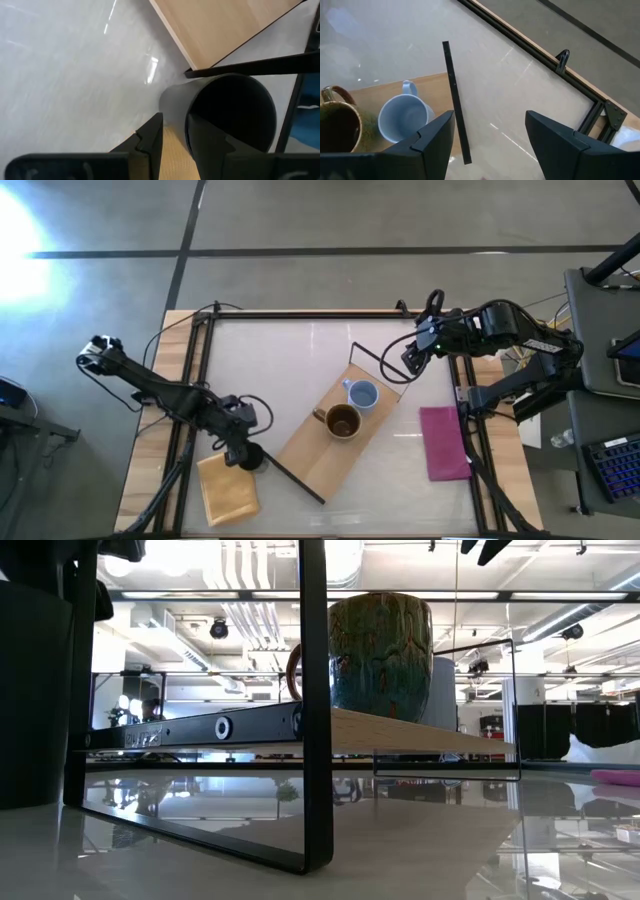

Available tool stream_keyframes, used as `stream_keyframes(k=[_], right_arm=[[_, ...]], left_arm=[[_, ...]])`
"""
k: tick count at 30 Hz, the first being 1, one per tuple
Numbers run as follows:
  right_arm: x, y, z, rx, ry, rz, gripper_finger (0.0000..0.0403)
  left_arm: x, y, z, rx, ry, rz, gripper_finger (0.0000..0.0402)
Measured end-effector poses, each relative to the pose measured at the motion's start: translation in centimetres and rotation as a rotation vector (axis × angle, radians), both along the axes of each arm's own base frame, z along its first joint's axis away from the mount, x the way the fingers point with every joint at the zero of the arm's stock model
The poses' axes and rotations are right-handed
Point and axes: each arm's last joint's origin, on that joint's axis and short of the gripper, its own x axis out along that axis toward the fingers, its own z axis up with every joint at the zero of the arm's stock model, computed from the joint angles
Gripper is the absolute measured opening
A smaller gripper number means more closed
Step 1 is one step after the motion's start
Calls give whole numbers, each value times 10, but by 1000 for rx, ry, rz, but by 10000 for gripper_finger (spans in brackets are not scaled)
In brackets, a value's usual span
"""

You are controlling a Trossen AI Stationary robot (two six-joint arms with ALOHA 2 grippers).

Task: Stack small to large cups/mugs on shelf
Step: Put the black cup on the shelf

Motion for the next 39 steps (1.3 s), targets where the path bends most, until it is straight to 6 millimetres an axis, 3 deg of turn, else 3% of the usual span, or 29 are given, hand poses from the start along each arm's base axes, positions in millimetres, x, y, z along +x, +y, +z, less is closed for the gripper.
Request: stream_keyframes(k=[13,26,34,39], right_arm=[[0,0,-1,3,0,-6,238],[1,0,-3,6,4,-13,238],[1,0,-3,6,5,-13,238],[1,0,-3,7,4,-16,238]], left_arm=[[1,-2,-3,-12,13,-14,77],[14,-10,-25,32,106,-41,76],[17,-12,-30,7,151,-51,10],[13,-9,-20,27,154,-43,1]])
